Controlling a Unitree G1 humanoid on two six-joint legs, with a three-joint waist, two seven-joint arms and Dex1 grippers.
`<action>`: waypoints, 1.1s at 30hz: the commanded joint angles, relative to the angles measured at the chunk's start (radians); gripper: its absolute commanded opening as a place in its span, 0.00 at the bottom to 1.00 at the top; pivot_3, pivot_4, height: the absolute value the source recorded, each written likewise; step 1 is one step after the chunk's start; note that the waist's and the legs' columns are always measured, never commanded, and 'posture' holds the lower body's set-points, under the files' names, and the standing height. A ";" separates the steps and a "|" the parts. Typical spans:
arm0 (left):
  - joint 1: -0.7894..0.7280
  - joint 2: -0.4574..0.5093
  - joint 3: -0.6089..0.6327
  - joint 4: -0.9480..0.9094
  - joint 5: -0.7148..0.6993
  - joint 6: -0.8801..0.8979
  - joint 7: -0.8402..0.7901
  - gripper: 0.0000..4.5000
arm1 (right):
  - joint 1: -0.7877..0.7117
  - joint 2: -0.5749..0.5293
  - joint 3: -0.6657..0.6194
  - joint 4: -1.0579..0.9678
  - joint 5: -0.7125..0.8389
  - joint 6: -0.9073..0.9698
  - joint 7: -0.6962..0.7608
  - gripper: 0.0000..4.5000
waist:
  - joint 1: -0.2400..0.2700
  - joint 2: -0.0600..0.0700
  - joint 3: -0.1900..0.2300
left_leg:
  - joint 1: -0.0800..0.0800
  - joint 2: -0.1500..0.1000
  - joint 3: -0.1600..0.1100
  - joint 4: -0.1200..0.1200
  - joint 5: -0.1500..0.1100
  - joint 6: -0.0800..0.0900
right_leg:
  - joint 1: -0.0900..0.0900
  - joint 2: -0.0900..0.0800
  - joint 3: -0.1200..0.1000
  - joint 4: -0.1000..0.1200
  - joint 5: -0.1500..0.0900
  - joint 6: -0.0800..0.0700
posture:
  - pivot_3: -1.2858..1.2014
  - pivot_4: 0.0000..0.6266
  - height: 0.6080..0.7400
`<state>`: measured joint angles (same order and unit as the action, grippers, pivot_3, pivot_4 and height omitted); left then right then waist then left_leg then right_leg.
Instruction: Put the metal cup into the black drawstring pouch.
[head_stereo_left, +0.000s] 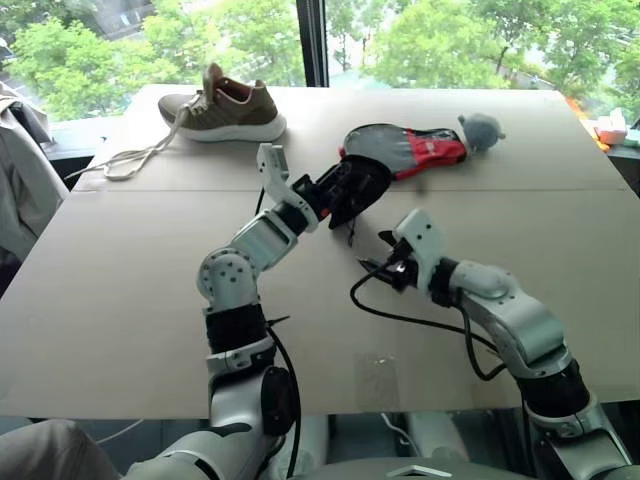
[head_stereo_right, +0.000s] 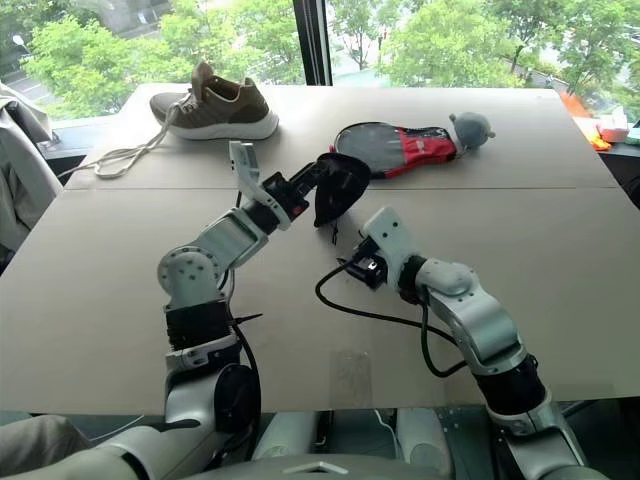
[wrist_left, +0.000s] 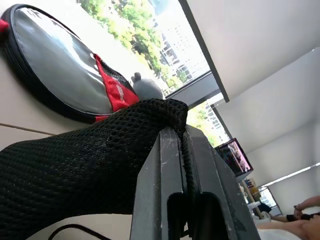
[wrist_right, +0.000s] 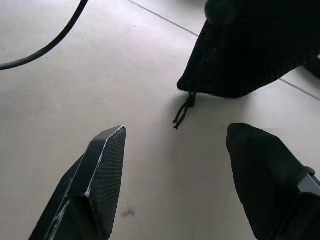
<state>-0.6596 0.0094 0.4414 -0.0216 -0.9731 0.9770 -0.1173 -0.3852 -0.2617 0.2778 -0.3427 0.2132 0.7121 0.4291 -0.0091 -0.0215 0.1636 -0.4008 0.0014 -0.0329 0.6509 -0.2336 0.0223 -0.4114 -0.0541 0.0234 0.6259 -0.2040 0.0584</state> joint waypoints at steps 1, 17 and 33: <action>-0.024 -0.022 0.031 0.010 -0.104 0.009 0.039 0.00 | -0.026 0.055 0.021 0.055 -0.039 -0.025 -0.052 0.72 | 0.000 0.000 0.000 | 0.000 0.000 0.000 0.000 0.000 0.000 | 0.000 0.000 0.000 0.000 0.000 0.000 | 0.52 0.24 1.00; -0.033 -0.017 0.034 0.033 -0.292 -0.014 0.156 0.00 | -0.115 0.277 0.016 0.311 -0.100 -0.112 -0.129 0.72 | -0.003 -0.001 0.001 | 0.000 0.000 -0.001 0.000 0.000 0.000 | 0.000 0.000 0.000 0.000 0.000 -0.001 | 0.52 0.24 1.00; -0.027 0.010 -0.004 0.051 -0.342 -0.038 0.180 0.00 | -0.125 0.292 -0.056 0.357 -0.115 -0.161 -0.174 0.01 | -0.004 -0.001 0.001 | 0.000 0.000 0.000 -0.001 0.000 -0.001 | 0.000 0.000 0.000 0.000 0.000 -0.001 | 0.52 0.24 1.00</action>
<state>-0.6645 0.0124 0.4569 0.0497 -1.2916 0.9476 0.0709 -0.4903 0.0342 0.2370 0.0498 0.0986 0.5746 0.2549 -0.0131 -0.0223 0.1643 -0.4011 0.0012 -0.0334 0.6501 -0.2333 0.0218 -0.4117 -0.0542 0.0231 0.6257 -0.2038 0.0578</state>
